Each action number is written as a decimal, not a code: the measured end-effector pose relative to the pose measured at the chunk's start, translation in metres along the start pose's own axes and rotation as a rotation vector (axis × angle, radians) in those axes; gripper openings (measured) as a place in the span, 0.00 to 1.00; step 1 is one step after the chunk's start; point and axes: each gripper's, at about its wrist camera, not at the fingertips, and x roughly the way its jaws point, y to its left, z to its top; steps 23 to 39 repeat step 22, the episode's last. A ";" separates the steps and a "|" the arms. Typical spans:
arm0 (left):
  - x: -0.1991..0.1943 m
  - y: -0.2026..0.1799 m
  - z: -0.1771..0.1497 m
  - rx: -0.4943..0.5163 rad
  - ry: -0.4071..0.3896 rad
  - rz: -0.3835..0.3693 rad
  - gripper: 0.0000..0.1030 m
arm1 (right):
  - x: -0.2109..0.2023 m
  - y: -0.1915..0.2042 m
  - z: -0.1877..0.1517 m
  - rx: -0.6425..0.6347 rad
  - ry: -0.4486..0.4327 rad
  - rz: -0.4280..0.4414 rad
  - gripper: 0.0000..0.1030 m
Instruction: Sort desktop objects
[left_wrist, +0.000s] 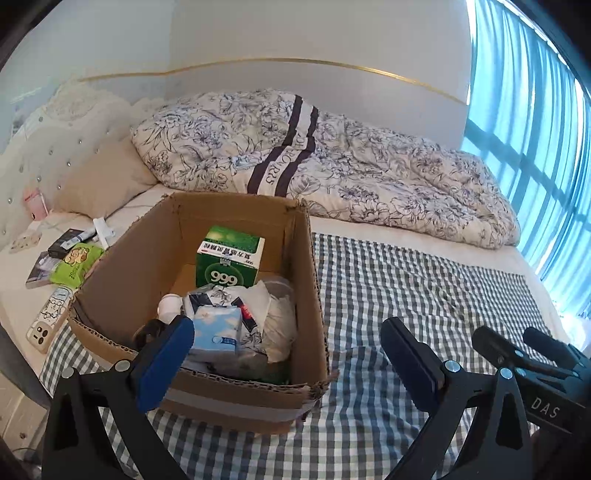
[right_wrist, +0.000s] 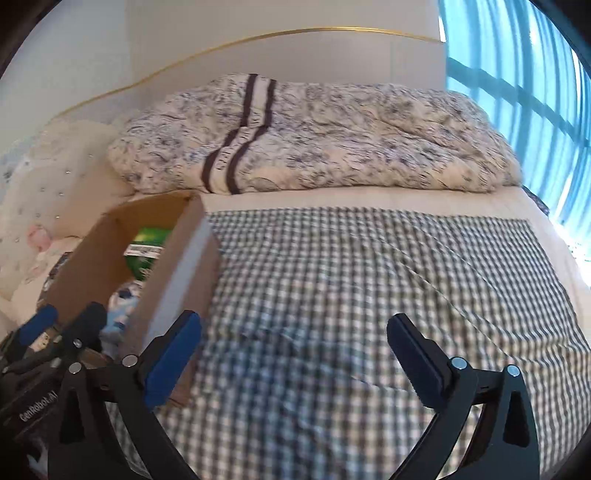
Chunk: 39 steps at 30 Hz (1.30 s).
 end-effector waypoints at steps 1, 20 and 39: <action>0.000 -0.002 0.002 0.009 0.006 0.013 1.00 | -0.002 -0.005 -0.002 0.006 0.001 -0.008 1.00; 0.002 -0.007 -0.004 0.038 0.036 0.088 1.00 | -0.013 -0.012 -0.008 0.009 0.016 -0.031 1.00; 0.001 -0.007 -0.004 0.038 0.042 0.074 1.00 | -0.012 -0.015 -0.009 0.018 0.020 -0.032 1.00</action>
